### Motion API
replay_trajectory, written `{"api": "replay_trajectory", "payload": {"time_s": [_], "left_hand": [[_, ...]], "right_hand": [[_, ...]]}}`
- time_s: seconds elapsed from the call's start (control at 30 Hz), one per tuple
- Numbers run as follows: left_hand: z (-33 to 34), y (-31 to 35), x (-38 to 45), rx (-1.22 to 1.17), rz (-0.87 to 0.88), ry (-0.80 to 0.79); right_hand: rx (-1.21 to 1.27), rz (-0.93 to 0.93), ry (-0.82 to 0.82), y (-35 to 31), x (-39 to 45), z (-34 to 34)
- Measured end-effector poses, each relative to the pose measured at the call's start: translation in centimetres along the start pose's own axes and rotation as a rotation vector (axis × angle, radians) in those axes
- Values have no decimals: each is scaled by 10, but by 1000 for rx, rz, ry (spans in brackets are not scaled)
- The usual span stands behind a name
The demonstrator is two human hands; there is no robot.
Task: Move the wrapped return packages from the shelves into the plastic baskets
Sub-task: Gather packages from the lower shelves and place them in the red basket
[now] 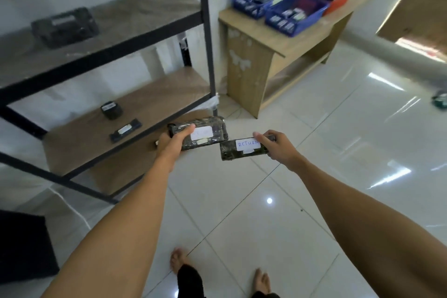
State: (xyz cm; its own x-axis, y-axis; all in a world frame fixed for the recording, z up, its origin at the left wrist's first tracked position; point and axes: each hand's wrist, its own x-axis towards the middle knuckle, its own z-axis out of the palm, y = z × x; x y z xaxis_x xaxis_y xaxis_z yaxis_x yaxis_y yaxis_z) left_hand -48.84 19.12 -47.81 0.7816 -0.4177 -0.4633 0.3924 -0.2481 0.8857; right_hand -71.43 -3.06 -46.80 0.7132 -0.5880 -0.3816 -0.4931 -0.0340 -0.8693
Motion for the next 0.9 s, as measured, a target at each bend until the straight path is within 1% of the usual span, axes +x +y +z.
{"api": "replay_trajectory", "payload": {"time_s": [0.23,0.43,0.67,0.73,0.9], "left_hand": [[93,69,-46,27,158,-104],[176,116,-61,36,247,-184],[269,153,-24,-14,287,-207],[299,162,-8,-15,292,-230],[381,189,37,-55,279,-221]], "right_hand": [[-27,-102,118,-19,-41,-110],[-15,-182,198,-24,-51,-196],[12,-229,282,-23,-14,-290],[12,-231,297,-22,3,-317],[-27,-232,300,-24,60,-389]]}}
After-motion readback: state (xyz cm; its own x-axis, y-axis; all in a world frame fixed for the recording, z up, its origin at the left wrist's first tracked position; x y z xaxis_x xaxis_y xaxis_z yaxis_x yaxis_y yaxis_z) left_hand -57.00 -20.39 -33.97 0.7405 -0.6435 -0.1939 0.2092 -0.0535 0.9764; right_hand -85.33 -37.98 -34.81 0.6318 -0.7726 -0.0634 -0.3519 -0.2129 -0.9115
